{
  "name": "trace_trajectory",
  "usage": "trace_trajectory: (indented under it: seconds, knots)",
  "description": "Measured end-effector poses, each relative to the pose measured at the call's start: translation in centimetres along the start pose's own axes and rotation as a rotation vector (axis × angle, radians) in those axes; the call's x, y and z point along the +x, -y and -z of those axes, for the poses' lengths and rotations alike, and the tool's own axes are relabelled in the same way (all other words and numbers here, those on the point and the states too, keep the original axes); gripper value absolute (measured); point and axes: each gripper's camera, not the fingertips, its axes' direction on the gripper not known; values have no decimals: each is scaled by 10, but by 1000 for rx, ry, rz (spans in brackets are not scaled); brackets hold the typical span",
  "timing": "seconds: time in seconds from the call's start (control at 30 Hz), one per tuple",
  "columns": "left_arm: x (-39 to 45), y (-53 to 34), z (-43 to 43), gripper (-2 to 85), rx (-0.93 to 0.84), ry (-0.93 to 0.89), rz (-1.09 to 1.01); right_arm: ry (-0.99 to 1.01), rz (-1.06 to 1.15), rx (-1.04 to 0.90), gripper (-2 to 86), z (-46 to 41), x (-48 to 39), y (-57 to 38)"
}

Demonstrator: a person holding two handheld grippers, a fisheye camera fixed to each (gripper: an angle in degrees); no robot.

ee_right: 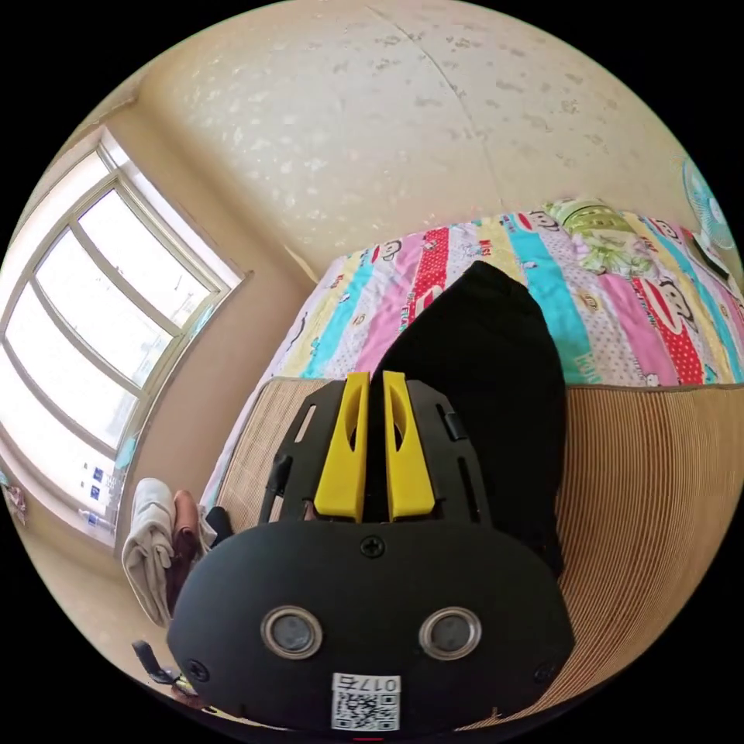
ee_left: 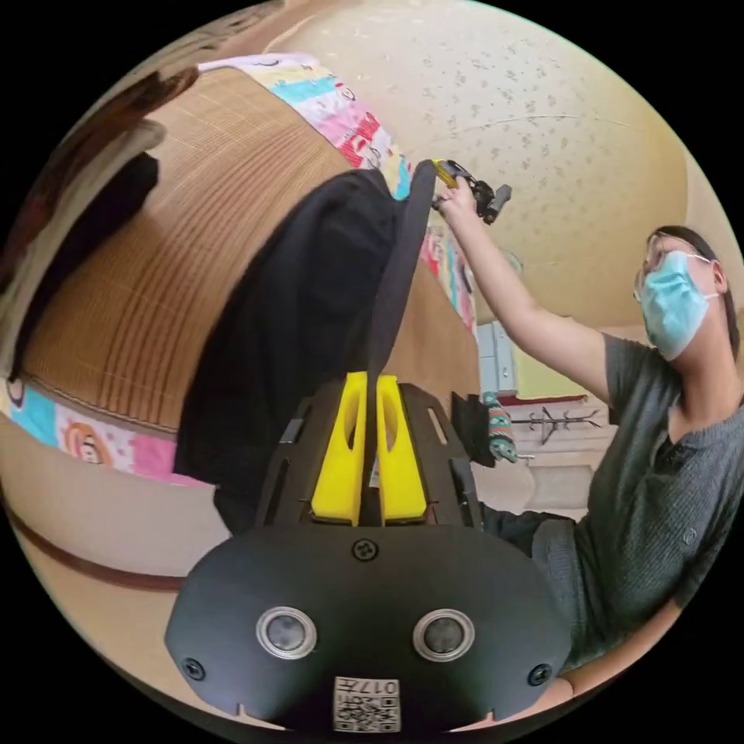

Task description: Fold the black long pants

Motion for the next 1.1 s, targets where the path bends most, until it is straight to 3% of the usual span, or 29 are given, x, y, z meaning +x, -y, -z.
trace_trajectory:
  seconds: [0.1,0.2,0.3,0.37,0.47,0.67,0.8,1.0,1.1]
  knots:
    - [-47,19,-10,8,-101,130,37,-5,-24,-51,22,-22,-1,-15]
    - [-71,27,-22,4,-170,109,48,20,106,-126,32,-9,3,-64]
    - [-77,28,-18,2,-188,73,20,17,212,-325,53,-1,21,-139]
    - [-77,27,-14,1,-192,61,1,52,146,-476,79,1,42,-204]
    - [-74,26,-7,0,-207,56,-25,128,-71,-546,104,0,69,-272]
    - [-67,32,6,-1,-265,76,-72,364,-488,-463,102,-22,92,-340]
    - [-66,37,16,-3,-331,19,-82,375,-489,-538,52,-41,87,-345]
    - [-34,32,55,-5,-332,-470,-256,456,-381,-399,26,27,85,-291]
    - [-35,26,66,-3,-329,-424,-255,386,-331,-363,24,56,89,-277]
